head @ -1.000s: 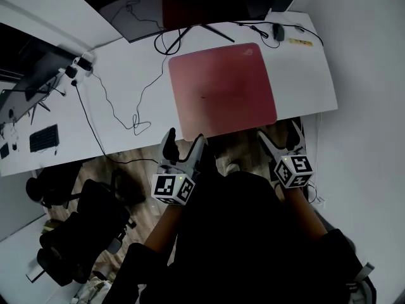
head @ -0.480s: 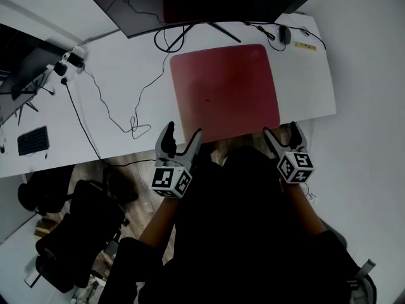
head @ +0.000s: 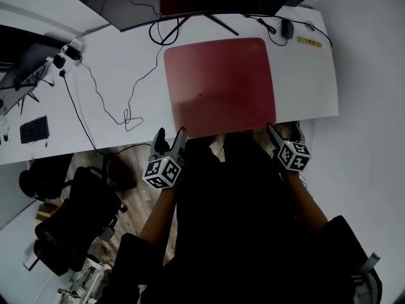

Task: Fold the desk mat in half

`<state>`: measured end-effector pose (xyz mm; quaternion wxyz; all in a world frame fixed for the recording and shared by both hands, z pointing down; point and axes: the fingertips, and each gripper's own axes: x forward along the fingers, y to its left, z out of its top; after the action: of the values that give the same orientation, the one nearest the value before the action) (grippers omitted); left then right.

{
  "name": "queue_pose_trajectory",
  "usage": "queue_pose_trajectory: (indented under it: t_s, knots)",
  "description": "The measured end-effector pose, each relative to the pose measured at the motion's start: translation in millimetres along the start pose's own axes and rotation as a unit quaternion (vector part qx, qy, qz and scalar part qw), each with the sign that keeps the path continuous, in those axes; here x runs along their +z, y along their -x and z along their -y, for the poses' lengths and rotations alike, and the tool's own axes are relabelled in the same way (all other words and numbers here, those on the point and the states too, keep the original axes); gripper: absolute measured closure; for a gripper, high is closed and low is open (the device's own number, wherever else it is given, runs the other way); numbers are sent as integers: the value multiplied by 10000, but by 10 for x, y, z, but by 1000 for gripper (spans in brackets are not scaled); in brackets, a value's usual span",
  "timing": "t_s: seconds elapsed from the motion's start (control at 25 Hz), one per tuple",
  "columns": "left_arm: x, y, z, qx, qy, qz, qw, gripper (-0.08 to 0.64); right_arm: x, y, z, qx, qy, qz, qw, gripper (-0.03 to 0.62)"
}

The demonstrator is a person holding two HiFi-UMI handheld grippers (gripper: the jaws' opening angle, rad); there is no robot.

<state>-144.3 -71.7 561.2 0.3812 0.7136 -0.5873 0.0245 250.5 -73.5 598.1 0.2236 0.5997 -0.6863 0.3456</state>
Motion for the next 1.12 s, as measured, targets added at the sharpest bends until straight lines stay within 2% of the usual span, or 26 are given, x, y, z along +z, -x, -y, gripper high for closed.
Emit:
queue_pose_trajectory:
  t_s: [0.16, 0.24, 0.48, 0.64, 0.96, 1.12]
  knots:
    - [-407, -71, -85, 307, 265, -304, 9987, 196, -193, -229, 93, 223, 242, -335, 9989, 115]
    - [-574, -112, -132, 456, 371, -397, 9975, 196, -280, -320, 134, 341, 210, -467, 9981, 115]
    - [-959, -218, -318, 868, 1025, -537, 9895, 196, -556, -554, 341, 409, -608, -853, 9937, 117]
    - [-1158, -213, -509, 1130, 1779, -479, 9764, 196, -706, -648, 406, 376, -1121, -1091, 9870, 117]
    - [-1385, -263, -702, 1195, 2253, -608, 9650, 196, -791, -760, 428, 216, -1699, -1158, 9784, 127]
    - [-1463, -277, -760, 1216, 2490, -629, 9588, 198, -909, -761, 457, 128, -2350, -1307, 9631, 129]
